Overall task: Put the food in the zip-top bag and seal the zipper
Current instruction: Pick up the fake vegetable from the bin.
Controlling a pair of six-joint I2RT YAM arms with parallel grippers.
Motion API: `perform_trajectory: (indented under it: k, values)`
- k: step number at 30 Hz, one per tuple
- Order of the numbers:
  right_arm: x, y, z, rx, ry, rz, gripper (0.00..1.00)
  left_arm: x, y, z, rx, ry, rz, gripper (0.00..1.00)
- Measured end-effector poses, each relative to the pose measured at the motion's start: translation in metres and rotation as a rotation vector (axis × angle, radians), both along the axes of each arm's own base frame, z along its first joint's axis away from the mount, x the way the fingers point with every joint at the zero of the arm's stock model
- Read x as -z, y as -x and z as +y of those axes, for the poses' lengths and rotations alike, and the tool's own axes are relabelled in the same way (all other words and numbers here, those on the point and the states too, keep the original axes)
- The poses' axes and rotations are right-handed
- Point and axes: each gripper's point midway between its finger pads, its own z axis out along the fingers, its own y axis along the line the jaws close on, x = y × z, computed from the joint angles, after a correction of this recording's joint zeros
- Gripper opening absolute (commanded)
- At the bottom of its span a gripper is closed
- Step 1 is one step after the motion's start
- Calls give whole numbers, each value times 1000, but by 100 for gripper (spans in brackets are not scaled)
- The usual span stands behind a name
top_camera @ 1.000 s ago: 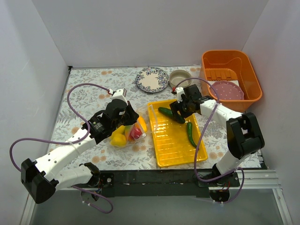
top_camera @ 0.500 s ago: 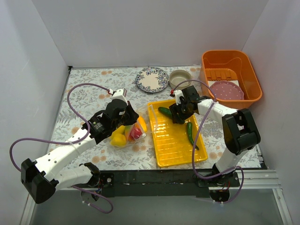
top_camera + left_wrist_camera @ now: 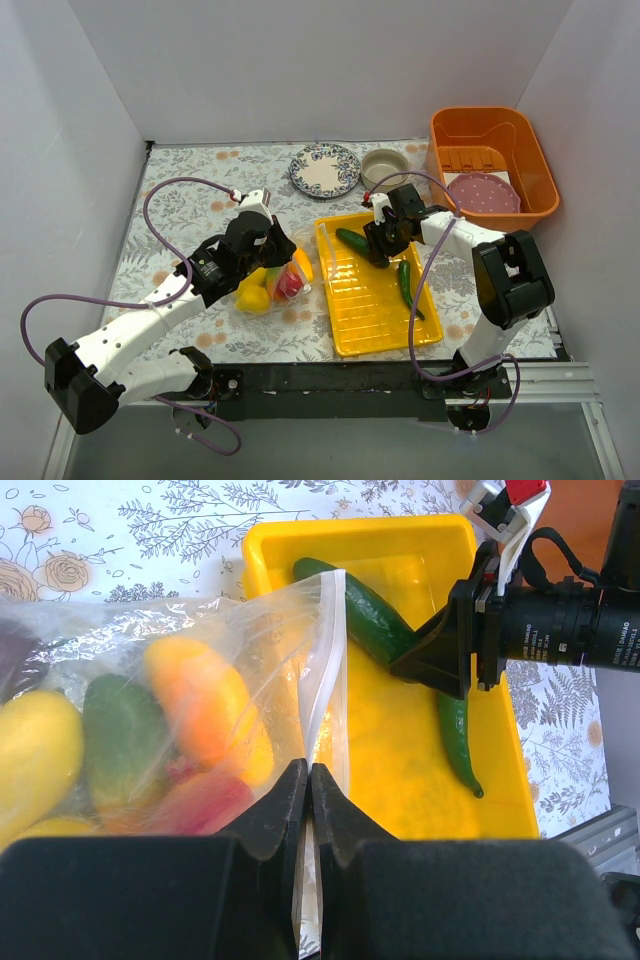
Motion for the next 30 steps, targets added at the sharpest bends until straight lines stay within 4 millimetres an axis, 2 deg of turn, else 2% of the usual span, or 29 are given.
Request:
perform_trajectory:
  k: [3,8,17,22,30]
  values:
    - [0,2,1,2,-12,0,34,1,0,0,0,-2,1,3]
    - [-6,16,0,10,-43,12,33,1,0,0,0,-3,2,3]
    - [-52,20,1,65,-117,-72,33,3,-1,-1,0,-7,7,2]
    - [-72,30,-1,106,-159,-93,34,4,-1,-1,0,-8,9,2]
    - [-105,47,12,85,-281,-110,36,3,-1,-3,4,1,11,2]
